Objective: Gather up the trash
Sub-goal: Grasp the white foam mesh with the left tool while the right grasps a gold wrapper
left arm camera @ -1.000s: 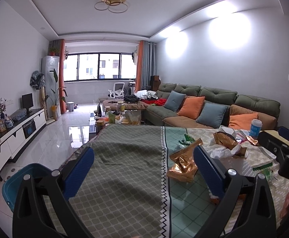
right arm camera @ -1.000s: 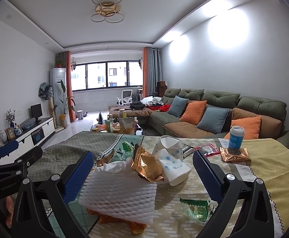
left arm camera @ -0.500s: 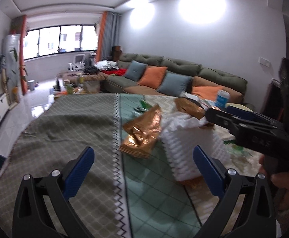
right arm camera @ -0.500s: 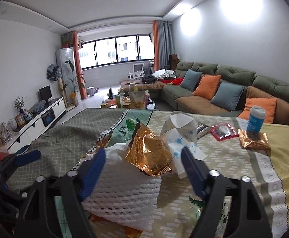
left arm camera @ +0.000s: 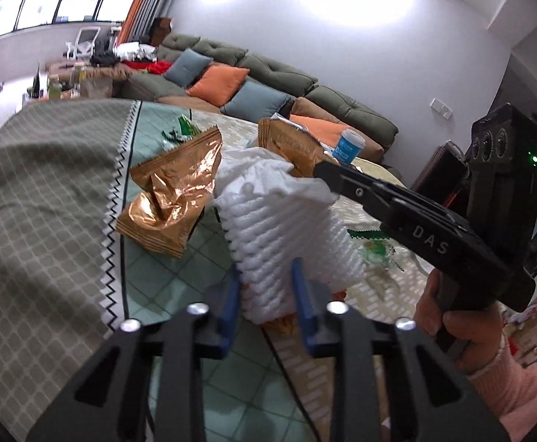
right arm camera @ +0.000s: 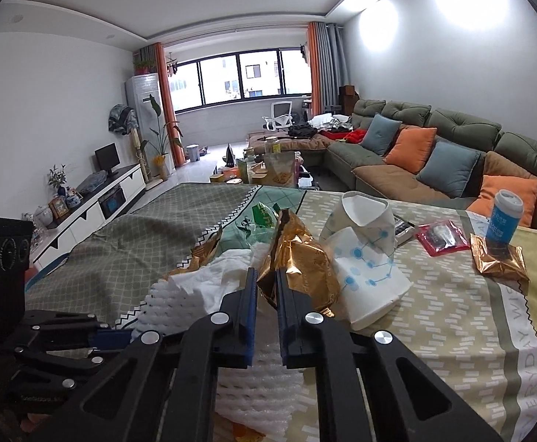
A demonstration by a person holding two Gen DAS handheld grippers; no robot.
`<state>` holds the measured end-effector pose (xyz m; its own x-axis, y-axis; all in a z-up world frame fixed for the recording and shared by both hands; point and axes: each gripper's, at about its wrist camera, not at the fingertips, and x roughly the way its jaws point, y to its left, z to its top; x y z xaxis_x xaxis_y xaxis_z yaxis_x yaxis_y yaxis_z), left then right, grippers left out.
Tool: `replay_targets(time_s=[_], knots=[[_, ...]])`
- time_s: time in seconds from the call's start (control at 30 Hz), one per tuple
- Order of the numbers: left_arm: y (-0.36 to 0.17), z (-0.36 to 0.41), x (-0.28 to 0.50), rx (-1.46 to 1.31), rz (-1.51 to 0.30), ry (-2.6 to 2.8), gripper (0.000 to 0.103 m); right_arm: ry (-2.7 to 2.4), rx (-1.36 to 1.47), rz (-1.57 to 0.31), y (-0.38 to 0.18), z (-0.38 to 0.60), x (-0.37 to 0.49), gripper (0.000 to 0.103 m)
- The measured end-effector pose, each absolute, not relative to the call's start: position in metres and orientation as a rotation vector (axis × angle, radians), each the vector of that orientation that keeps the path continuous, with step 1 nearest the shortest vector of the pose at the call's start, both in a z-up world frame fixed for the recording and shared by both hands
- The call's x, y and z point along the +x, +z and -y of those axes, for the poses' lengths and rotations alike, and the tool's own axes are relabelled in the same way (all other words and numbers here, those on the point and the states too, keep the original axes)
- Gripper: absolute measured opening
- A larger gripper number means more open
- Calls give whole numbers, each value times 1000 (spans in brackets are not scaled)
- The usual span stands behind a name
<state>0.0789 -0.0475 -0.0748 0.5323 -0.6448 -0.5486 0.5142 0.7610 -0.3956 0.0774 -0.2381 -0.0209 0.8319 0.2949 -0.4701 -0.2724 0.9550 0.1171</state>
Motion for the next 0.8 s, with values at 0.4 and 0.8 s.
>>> replay_targets(time_s=[0.4, 0.8], knots=[[-60, 56, 49, -228, -683, -747, 12, 355, 55, -454, 2, 242, 63, 4], [-32, 35, 38, -264, -601, -758, 11, 398, 145, -402, 18, 260, 48, 3]])
